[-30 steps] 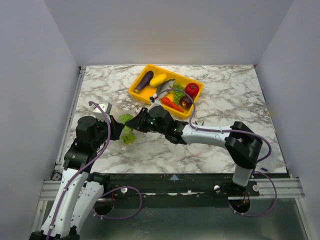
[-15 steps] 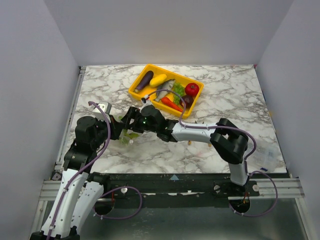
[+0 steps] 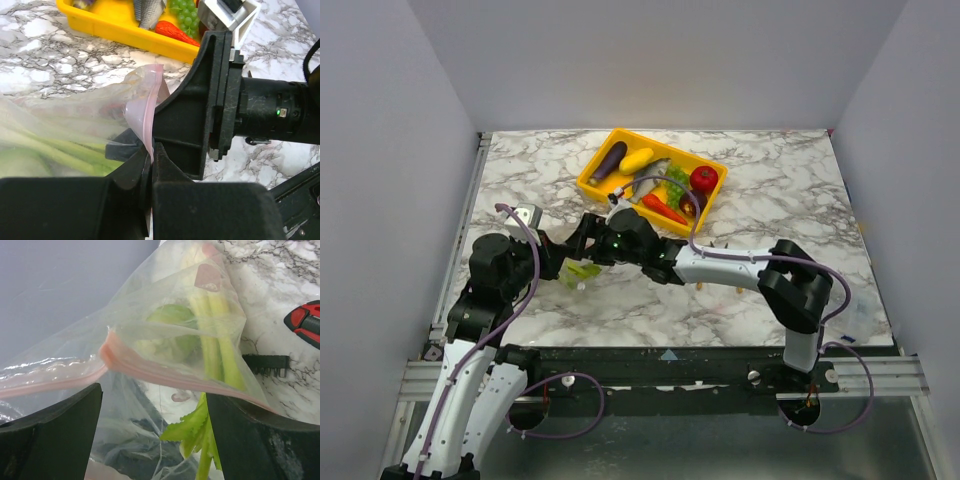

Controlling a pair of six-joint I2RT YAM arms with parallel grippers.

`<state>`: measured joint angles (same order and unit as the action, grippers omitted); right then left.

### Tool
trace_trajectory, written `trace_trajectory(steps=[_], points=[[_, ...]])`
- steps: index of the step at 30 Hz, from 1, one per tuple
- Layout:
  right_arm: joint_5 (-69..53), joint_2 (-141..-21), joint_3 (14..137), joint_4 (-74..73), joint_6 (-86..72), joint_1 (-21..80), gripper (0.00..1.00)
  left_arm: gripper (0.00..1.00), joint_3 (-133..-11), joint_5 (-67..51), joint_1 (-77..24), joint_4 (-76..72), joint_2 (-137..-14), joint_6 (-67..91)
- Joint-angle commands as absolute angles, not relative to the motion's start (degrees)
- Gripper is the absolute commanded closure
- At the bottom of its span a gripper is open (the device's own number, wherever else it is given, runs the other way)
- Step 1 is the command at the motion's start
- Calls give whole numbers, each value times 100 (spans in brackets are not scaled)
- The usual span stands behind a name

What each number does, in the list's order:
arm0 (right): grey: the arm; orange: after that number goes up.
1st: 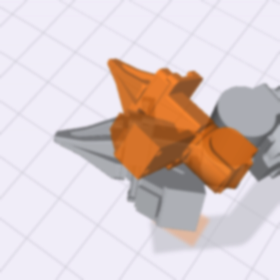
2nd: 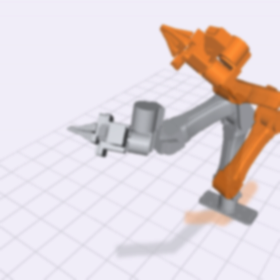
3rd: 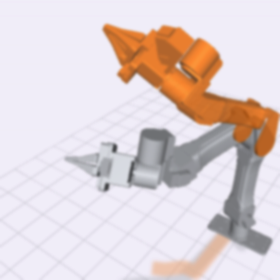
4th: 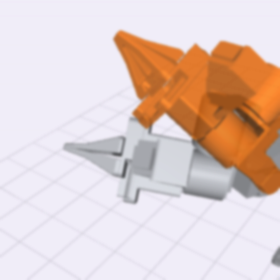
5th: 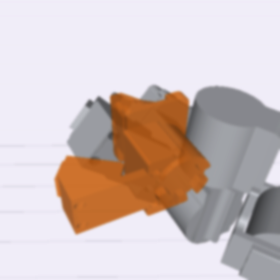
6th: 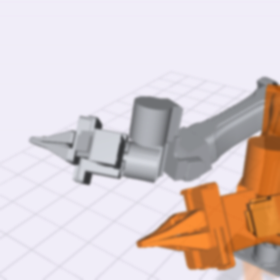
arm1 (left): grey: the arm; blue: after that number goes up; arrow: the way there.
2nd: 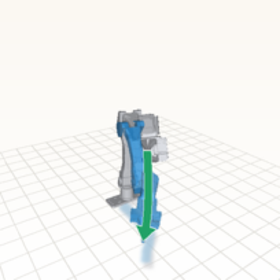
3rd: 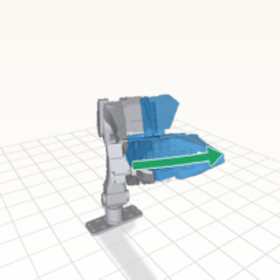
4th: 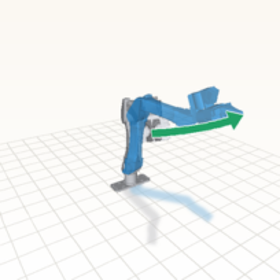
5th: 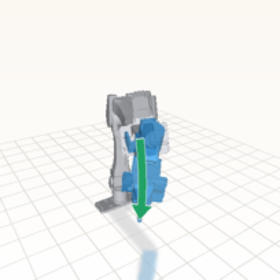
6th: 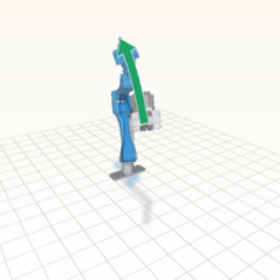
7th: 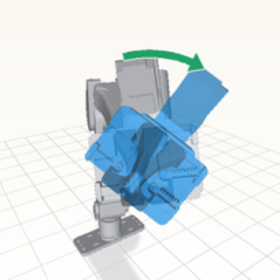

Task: Place the food in the zip-top bag and seal the zipper

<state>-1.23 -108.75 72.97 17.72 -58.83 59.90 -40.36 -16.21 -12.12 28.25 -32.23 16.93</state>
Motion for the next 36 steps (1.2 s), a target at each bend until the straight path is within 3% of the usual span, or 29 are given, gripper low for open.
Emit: trace_trajectory(steps=[1,8,14,23,27,36], points=[[-142,-10448,7407,1246,-5485,5971,14,100,-4009,-1705,-1195,2698,-3177,1653],[-19,-9951,7521,288,-4878,5969,18,100,-4027,-1585,-1200,2746,-3207,1661],[819,-9321,7375,-583,-4188,5965,18,100,-4057,-1327,-1200,2859,-3268,1674],[2270,-8626,6982,-1407,-3569,5148,11,100,-4096,-1240,-1195,2925,-3401,1670],[2762,-9011,7269,-1807,-3225,4452,0,100,-4087,-1316,-1195,2916,-3401,1670],[2834,-10771,8888,-2448,-1340,3766,0,100,-4070,-1384,-1195,2911,-3395,1670]])
